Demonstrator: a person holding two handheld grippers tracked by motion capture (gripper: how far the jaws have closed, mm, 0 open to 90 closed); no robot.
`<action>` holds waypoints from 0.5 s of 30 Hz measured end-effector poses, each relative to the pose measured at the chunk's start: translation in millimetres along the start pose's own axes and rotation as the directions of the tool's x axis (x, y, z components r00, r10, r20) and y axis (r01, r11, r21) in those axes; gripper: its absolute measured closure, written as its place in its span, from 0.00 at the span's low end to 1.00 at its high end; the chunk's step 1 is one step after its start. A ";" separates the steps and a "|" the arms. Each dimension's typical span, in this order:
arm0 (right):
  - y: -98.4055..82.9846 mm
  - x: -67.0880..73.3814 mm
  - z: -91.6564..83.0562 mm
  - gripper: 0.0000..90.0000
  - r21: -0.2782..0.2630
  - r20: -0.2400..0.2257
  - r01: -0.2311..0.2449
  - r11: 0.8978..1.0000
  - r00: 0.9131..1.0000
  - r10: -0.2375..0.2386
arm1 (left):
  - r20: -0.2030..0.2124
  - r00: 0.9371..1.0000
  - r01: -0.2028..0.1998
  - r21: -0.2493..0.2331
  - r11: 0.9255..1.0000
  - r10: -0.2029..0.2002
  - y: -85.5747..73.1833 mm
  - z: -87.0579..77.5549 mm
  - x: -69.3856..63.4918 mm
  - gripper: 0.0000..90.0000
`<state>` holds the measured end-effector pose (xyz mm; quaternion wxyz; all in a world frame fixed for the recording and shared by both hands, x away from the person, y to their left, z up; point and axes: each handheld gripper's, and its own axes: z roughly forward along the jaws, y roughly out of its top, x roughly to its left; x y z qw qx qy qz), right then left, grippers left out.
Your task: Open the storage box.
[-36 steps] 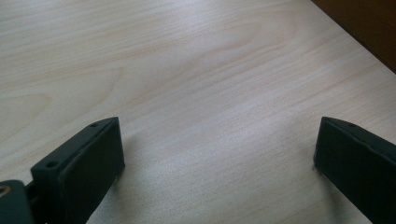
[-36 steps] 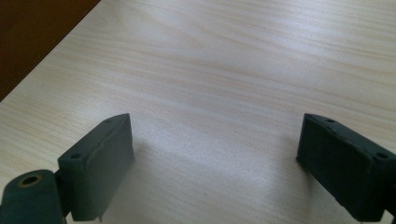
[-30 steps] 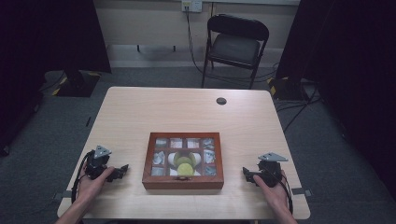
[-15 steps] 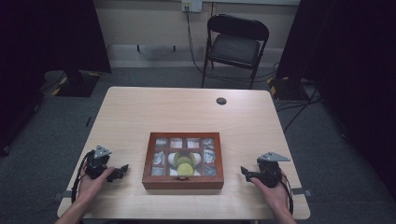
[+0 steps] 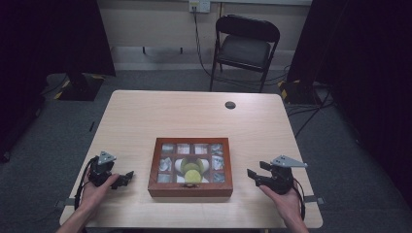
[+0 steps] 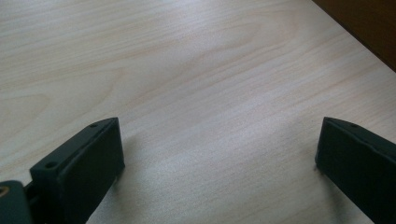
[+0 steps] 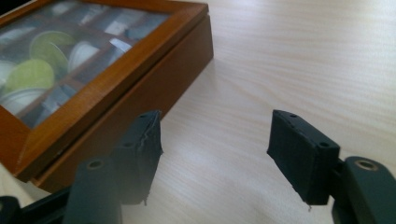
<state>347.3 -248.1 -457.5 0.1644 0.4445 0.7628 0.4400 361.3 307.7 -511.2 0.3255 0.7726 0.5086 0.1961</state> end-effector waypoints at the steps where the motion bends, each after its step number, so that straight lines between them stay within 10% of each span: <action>1: 1.3 1.4 -0.8 0.38 -0.005 -0.012 -0.005 1.000 1.000 0.005 | 0.000 1.000 0.001 0.000 1.000 -0.001 0.0 0.0 0.0 0.01; 15: 18.9 38.0 5.0 0.48 -0.001 -0.142 0.126 0.992 0.982 -0.125 | 0.000 1.000 0.000 0.000 1.000 0.000 0.0 0.0 -0.1 0.01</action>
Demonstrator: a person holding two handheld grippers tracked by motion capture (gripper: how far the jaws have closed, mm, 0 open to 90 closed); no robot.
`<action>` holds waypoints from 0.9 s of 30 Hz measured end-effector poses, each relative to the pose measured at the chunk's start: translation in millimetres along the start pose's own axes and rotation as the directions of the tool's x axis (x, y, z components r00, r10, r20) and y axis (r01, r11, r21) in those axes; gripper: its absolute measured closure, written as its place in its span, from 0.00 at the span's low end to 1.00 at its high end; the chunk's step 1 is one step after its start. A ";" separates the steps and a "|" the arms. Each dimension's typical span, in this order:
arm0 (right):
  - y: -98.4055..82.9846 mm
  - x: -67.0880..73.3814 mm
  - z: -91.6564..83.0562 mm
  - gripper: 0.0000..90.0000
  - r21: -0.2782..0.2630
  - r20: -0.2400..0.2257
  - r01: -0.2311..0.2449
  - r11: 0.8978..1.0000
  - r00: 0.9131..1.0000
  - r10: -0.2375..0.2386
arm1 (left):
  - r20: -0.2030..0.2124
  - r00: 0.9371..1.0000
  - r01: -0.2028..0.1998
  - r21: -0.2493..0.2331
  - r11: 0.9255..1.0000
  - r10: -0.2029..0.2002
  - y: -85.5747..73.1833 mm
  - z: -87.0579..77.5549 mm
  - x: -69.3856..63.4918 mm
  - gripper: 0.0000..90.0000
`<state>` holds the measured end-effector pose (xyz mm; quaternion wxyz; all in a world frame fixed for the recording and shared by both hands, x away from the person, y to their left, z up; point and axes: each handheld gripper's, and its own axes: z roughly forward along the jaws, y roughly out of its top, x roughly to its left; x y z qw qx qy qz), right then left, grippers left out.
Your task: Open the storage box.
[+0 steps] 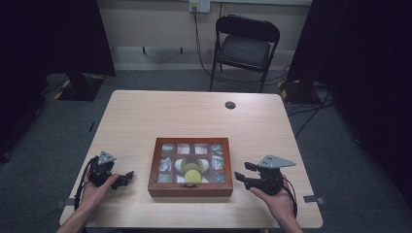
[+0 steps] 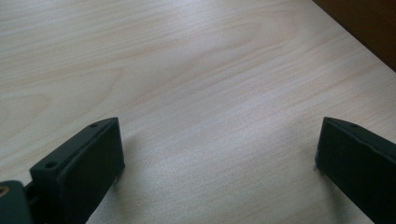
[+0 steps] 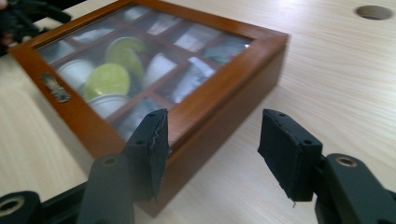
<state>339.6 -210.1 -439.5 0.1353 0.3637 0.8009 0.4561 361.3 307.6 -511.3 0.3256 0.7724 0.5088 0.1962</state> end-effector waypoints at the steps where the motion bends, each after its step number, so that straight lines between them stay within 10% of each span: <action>1: 0.0 0.0 0.0 0.48 0.000 0.000 0.000 1.000 1.000 0.000 | 0.000 1.000 0.000 0.000 1.000 0.000 0.0 0.0 0.0 0.01; 27: 44.8 40.9 32.5 0.54 -0.010 -0.158 0.032 0.999 0.987 -0.033 | 0.000 1.000 0.000 0.000 1.000 0.000 0.0 0.0 0.1 0.01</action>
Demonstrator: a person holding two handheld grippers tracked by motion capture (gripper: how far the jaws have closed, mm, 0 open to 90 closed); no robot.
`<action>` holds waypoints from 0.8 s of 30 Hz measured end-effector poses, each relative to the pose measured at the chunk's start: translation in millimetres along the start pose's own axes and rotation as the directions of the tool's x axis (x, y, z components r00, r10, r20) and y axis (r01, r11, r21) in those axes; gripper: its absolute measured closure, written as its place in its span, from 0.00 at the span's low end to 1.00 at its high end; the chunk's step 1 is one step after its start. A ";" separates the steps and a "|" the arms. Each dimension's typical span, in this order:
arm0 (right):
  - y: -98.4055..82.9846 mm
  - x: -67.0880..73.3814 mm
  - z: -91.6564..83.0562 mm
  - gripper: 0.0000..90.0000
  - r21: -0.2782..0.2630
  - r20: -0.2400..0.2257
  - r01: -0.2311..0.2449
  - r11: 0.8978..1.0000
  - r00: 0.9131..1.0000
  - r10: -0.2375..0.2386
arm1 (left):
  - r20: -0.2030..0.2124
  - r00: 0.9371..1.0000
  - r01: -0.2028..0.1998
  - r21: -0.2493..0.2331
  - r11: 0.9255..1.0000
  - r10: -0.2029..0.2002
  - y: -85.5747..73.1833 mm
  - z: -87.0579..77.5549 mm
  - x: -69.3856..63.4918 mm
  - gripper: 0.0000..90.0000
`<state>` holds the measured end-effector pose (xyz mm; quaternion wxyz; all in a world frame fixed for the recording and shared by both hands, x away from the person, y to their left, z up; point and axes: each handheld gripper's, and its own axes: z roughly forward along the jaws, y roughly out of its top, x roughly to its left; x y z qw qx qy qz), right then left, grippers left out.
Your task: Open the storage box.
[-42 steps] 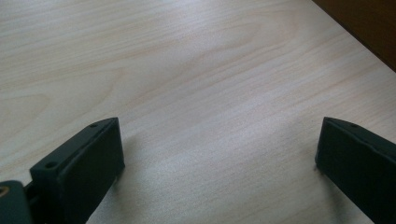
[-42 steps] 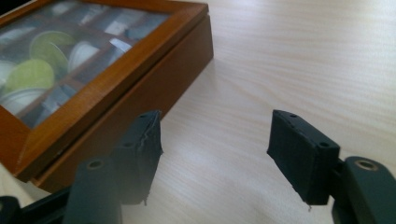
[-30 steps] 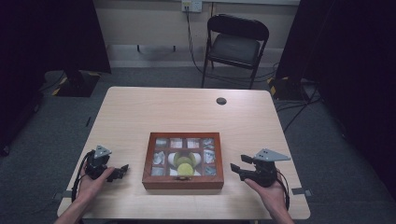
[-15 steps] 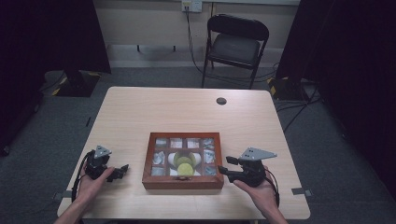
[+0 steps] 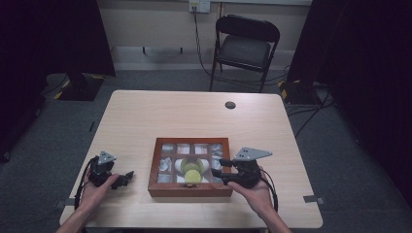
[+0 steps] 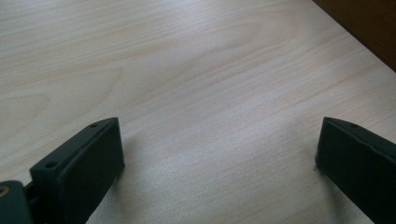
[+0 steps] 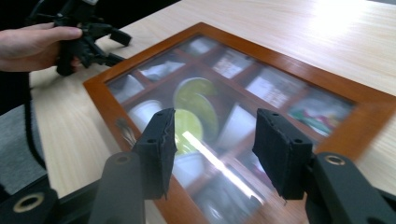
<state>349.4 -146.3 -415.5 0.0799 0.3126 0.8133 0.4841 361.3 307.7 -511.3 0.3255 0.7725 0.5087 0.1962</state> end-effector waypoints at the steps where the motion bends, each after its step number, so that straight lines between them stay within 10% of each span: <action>1: 3.1 2.4 4.7 0.54 0.008 -0.017 0.002 1.000 1.000 -0.002 | 0.000 1.000 0.000 0.000 1.000 0.000 0.0 0.0 0.0 0.01; 24: 17.8 29.3 51.1 0.72 0.093 -0.189 0.061 0.994 0.981 -0.042 | 0.005 1.000 -0.002 0.001 1.000 0.002 0.2 0.4 0.2 0.00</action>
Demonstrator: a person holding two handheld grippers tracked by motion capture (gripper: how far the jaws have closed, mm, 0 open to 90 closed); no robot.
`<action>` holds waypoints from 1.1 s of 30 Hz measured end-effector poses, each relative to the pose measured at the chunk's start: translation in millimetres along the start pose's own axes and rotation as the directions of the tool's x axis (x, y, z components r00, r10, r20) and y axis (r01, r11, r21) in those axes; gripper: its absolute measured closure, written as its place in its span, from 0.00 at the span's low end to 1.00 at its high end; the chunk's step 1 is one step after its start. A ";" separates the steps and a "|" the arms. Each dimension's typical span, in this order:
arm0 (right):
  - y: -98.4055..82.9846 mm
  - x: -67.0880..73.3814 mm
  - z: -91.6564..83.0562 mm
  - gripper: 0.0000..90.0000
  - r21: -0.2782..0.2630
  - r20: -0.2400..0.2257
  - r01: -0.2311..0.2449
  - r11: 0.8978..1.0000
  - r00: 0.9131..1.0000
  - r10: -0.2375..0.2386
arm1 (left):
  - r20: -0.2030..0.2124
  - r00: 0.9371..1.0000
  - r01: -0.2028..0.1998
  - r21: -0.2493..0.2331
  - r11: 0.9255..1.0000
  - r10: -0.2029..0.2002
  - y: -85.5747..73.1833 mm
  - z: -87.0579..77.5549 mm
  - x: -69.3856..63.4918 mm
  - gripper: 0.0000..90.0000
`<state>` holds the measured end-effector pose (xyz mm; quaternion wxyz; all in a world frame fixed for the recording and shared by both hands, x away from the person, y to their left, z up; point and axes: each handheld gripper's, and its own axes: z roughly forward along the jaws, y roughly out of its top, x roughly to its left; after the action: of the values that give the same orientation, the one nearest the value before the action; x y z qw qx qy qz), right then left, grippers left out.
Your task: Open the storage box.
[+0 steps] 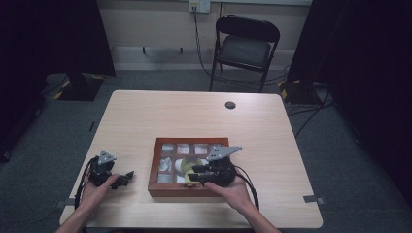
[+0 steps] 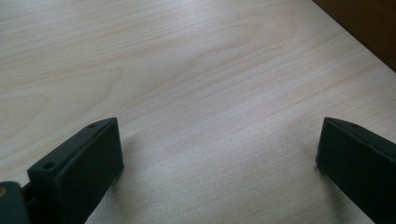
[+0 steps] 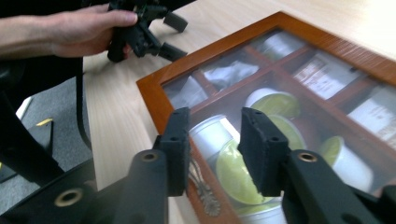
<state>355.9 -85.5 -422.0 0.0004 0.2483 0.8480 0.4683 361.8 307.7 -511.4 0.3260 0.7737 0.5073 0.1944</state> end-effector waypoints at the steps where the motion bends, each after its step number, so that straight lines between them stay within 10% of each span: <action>1: -1.0 0.9 1.7 0.74 0.018 -0.002 0.007 1.000 1.000 -0.007 | 0.001 1.000 -0.001 0.000 1.000 0.001 0.0 0.0 0.1 0.00; 33: -15.6 7.0 19.4 0.88 0.105 -0.040 0.070 0.992 0.997 -0.066 | 0.001 1.000 -0.001 0.000 1.000 0.001 0.1 0.0 0.1 0.00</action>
<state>347.8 -74.0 -443.7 -0.0123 0.2104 0.8794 0.4268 361.9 307.8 -511.4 0.3261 0.7741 0.5068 0.1939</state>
